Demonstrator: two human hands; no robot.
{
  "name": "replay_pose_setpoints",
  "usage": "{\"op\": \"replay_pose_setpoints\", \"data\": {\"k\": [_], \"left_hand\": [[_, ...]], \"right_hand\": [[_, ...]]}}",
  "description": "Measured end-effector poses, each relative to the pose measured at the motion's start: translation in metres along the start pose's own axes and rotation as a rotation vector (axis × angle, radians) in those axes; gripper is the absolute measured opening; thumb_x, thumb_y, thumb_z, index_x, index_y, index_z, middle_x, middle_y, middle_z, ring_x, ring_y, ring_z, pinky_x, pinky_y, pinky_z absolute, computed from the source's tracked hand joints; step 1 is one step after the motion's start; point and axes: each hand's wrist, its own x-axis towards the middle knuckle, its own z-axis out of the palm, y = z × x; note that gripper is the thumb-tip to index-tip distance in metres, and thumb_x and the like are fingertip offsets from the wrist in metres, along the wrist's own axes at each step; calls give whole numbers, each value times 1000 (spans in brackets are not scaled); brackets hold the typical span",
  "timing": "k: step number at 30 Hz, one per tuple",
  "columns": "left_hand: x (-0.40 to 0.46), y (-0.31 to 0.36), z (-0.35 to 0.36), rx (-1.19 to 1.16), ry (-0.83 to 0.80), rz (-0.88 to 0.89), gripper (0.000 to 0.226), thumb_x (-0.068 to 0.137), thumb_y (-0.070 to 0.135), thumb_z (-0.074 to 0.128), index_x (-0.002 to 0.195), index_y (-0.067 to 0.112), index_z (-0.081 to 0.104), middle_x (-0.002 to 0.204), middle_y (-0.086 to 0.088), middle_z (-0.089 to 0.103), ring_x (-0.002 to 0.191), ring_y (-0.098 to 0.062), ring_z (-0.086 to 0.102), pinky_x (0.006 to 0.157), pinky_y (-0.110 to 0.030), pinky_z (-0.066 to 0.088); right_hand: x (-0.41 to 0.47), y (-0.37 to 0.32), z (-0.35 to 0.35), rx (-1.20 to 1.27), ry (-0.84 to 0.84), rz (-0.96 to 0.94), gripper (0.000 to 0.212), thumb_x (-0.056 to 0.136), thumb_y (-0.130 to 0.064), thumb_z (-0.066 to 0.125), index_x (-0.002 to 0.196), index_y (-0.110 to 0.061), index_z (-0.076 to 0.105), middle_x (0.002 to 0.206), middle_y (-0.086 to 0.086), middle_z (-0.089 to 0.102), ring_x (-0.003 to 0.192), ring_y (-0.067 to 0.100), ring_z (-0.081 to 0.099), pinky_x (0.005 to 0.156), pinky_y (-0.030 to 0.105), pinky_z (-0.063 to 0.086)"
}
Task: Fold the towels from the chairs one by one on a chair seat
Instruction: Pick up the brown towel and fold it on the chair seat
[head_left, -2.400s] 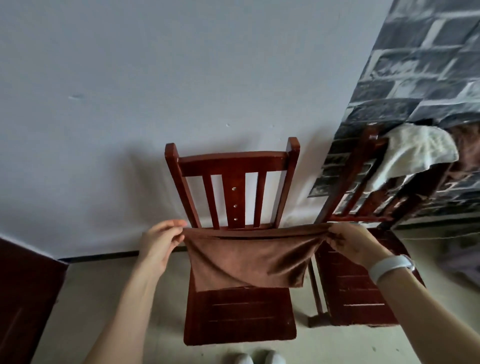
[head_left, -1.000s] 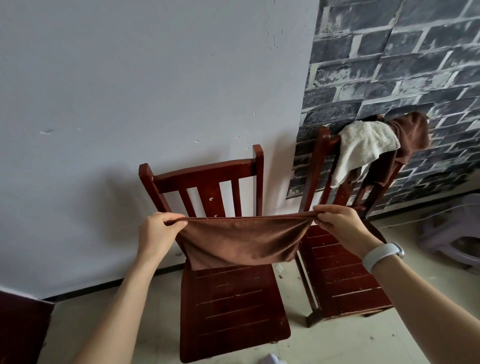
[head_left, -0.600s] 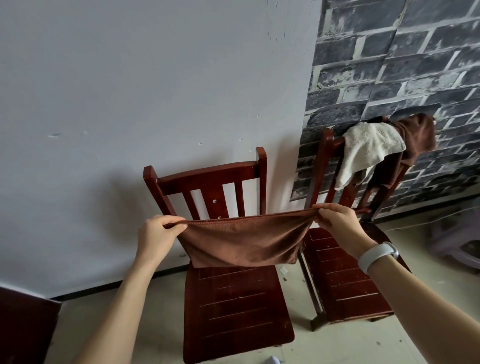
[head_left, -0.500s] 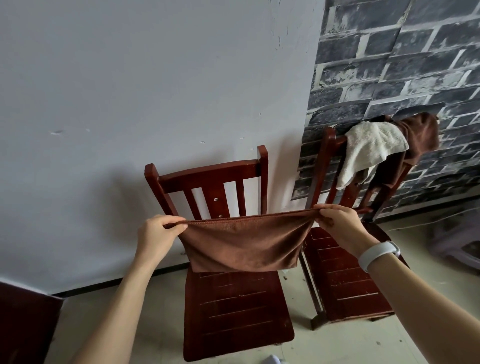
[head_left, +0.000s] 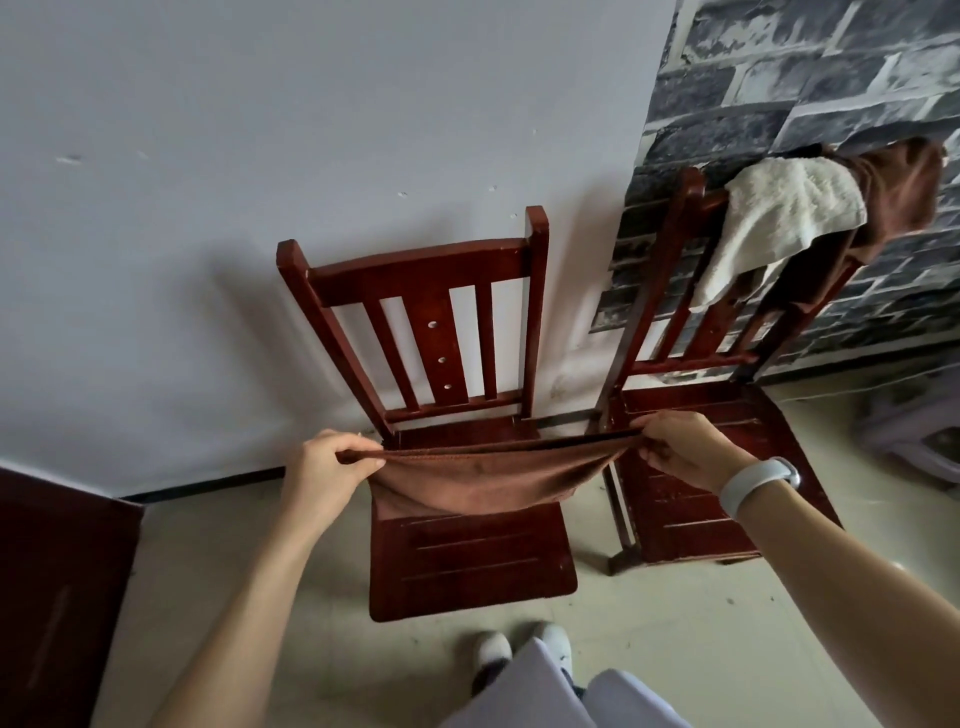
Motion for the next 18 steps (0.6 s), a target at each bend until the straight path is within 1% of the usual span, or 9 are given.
{"op": "replay_pose_setpoints", "data": {"k": [2,5,6,8,10,13,14,16,18], "left_hand": [[-3,-2,4,-9,22,-20,14,71,4,74,83,12,74,85,-1,64,85,-11,57,73,-19,37],[-4,-4,7,-8,42,-40,15,71,5,74,85,11,74,86,0,63,83,-11,56,76,-21,37],[-4,-4,8,-5,47,-46,15,71,6,74,85,11,74,86,0,63,84,-11,56,76,-21,37],[-3,-6,9,-1,46,-60,15,71,6,74,85,11,74,87,-1,64,85,-12,56,77,-22,37],[-4,-9,12,7,36,-72,14,71,6,74,84,12,74,87,-1,63,88,-12,57,79,-22,37],[-7,-15,16,38,34,-67,13,71,7,74,82,14,73,85,0,62,86,-13,57,77,-24,38],[-8,-17,18,57,32,-63,12,71,6,74,80,15,72,85,0,63,84,-13,56,75,-24,39],[-11,-23,22,104,22,-51,14,70,6,74,76,17,70,83,-1,62,79,-13,55,71,-24,37],[-14,-29,26,137,17,-44,16,70,7,75,73,20,67,78,2,59,75,-13,54,67,-25,38]], "right_hand": [[0,3,-1,-25,-6,72,28,87,9,39,73,-3,59,68,12,51,56,18,49,37,13,45],[1,7,-1,-90,-32,84,26,85,11,42,71,-3,57,68,10,52,47,13,56,38,13,46],[0,7,1,-123,-42,69,25,85,11,44,71,-4,56,69,9,53,49,12,57,39,12,46],[3,10,2,-147,-29,46,27,85,13,43,70,-5,56,72,8,53,60,14,54,40,12,48],[7,13,4,-231,4,-3,28,87,12,40,74,-4,59,71,9,54,61,16,53,41,12,48],[10,16,9,-445,56,-125,22,86,5,39,88,-7,58,70,9,55,54,17,52,38,13,45],[10,17,10,-485,71,-164,22,85,3,40,87,-10,57,70,8,57,53,17,53,37,15,44],[11,18,11,-532,81,-233,24,84,0,41,80,-18,56,65,6,58,49,16,53,36,16,41],[10,18,12,-556,85,-275,27,83,-1,43,74,-22,55,62,4,57,47,16,51,34,16,39]]}}
